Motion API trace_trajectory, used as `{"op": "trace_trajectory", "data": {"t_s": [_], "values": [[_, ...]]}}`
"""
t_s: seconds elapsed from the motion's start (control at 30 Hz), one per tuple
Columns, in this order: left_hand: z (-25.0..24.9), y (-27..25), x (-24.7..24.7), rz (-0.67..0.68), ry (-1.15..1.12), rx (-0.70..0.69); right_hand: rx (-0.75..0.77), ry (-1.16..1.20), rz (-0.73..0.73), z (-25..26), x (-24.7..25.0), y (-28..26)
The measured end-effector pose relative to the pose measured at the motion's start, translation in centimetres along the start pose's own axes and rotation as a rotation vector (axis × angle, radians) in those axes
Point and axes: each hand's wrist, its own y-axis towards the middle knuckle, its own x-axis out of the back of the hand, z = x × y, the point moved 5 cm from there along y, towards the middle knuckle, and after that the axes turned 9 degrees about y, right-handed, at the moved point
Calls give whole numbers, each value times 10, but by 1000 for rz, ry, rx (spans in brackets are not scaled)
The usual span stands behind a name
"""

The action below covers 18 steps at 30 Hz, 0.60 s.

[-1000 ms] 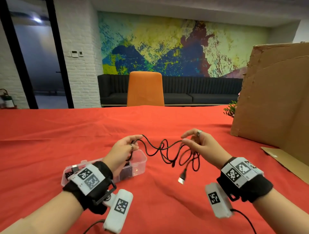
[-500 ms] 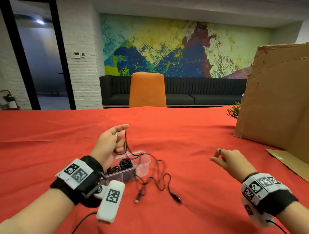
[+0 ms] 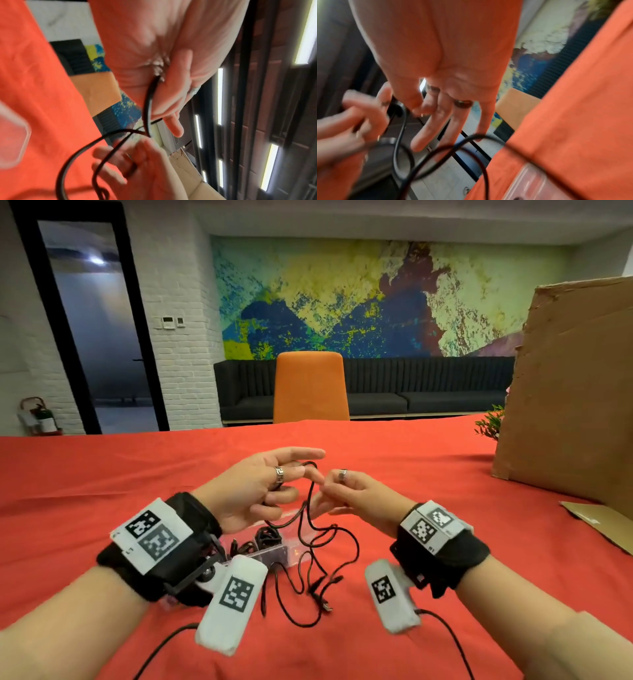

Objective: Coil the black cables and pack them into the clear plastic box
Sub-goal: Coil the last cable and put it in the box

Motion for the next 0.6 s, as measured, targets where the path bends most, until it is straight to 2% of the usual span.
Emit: {"op": "trace_trajectory", "data": {"t_s": [0.1, 0.3, 0.4, 0.5, 0.53, 0.6], "values": [[-3, -1, 18, -63, 72, -17, -18, 267, -46, -1, 5, -3], [-3, -3, 7, 1, 165, -33, 2, 124, -13, 5, -13, 5], [-10, -5, 26, -80, 313, -34, 44, 81, -115, 22, 1, -1], [-13, -9, 40, -189, 562, 6, 111, 114, -134, 42, 9, -8], [-13, -10, 42, -199, 629, 16, 151, 20, -143, 47, 11, -9], [-12, -13, 49, -232, 678, 29, 240, -361, -206, 55, 19, -10]]}}
